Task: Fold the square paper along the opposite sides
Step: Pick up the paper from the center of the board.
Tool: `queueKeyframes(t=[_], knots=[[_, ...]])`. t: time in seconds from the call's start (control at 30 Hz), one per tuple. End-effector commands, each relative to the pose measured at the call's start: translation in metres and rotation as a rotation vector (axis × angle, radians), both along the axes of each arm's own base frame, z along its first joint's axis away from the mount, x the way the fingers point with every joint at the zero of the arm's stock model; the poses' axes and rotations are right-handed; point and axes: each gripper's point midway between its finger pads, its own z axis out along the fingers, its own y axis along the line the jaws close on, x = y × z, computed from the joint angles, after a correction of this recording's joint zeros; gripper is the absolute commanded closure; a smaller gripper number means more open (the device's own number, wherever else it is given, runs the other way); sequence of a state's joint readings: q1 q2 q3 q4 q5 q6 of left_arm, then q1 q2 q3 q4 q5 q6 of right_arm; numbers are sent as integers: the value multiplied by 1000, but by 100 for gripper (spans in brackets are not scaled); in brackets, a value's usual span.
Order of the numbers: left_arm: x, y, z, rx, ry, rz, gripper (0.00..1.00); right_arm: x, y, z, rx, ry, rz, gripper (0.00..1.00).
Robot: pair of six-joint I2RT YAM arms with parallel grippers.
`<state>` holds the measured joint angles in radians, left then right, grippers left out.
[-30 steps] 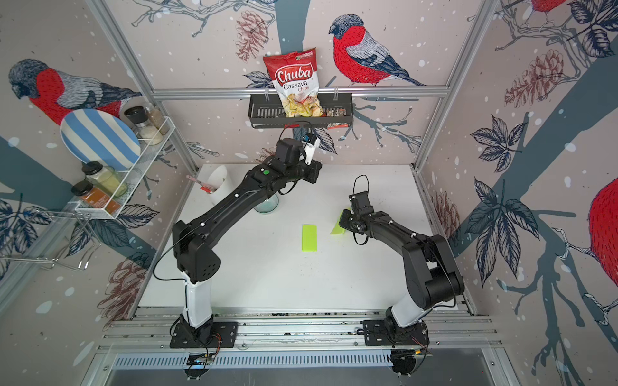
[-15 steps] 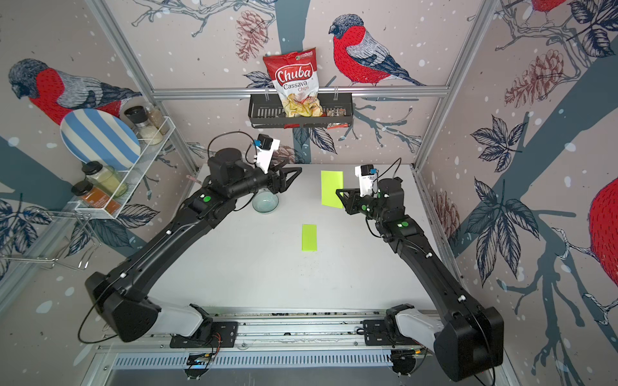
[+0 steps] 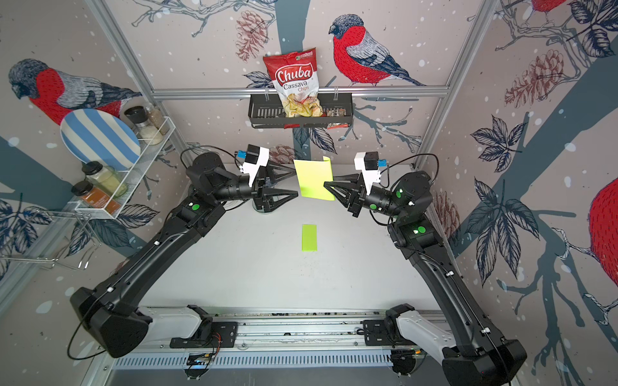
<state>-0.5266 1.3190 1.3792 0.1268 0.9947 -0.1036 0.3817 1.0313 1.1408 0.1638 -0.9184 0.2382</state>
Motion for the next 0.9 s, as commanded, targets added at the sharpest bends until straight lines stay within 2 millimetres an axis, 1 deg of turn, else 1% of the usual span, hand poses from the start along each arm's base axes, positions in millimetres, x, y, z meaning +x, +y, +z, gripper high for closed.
queueKeyframes(t=[0.0, 0.17, 0.43, 0.63, 0.87], knots=[[-9, 2, 11, -35, -40, -53, 22, -10, 3, 10, 7, -66, 42, 78], [-13, 2, 15, -66, -34, -88, 22, -11, 6, 10, 7, -73, 58, 78], [-14, 1, 20, -93, -25, -112, 47, -12, 9, 12, 7, -81, 73, 78], [-14, 2, 23, -102, -24, -106, 60, -12, 11, 9, 3, -72, 84, 79], [-13, 2, 25, -109, -25, -98, 78, -12, 14, 6, -3, -68, 94, 79]])
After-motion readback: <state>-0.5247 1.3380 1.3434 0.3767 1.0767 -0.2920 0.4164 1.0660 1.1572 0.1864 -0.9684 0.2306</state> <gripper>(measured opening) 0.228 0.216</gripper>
